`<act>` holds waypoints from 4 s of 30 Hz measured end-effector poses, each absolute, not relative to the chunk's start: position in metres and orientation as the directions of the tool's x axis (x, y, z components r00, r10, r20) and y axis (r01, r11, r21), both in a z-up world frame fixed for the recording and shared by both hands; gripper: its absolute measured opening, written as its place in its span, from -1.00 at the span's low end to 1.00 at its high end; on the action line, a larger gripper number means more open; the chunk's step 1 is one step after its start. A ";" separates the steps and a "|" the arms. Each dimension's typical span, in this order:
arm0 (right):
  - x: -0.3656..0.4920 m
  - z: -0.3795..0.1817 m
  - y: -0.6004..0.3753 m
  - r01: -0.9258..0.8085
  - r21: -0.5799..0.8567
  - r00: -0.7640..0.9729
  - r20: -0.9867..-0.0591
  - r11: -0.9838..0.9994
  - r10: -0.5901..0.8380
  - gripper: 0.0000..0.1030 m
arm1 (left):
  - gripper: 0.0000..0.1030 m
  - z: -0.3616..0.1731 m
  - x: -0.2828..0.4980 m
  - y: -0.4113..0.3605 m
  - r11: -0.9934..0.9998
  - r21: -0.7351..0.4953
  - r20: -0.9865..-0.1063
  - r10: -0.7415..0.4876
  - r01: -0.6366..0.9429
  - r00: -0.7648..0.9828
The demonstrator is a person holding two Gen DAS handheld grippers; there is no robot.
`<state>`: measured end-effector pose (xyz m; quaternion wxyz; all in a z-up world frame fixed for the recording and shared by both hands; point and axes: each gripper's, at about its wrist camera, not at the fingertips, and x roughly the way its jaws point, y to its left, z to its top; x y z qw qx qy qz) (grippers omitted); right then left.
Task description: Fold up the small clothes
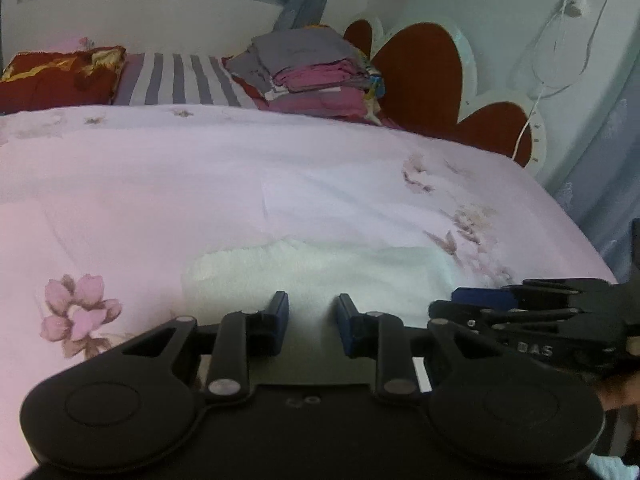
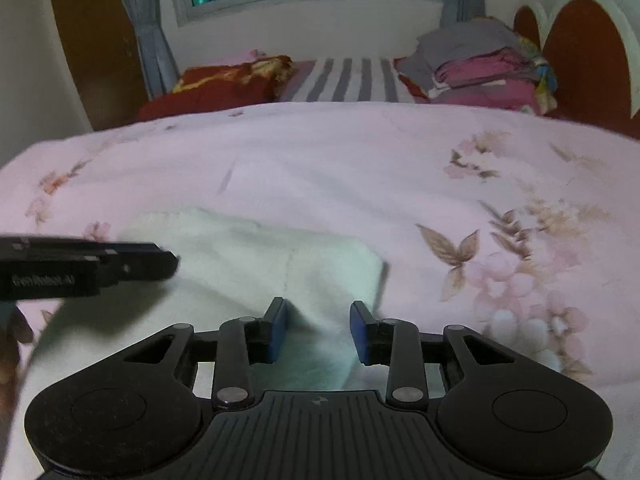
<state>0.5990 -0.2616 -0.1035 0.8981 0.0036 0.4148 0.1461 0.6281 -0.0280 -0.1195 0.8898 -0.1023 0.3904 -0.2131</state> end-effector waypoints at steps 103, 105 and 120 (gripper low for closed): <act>0.506 -0.055 -0.090 -0.345 0.487 0.492 -0.635 0.802 0.596 -0.44 | -0.41 -0.075 0.500 0.191 0.944 -0.285 -0.738 -0.328 0.167 0.590; 0.505 -0.056 -0.057 -0.361 0.488 0.478 -0.635 0.795 0.607 -0.45 | -0.41 -0.076 0.497 0.218 0.945 -0.293 -0.743 -0.322 0.148 0.586; 0.521 -0.102 0.006 -0.344 0.342 0.464 -0.748 0.874 0.475 -0.36 | 0.30 -0.124 0.502 0.270 0.897 -0.434 -0.693 -0.393 0.086 0.604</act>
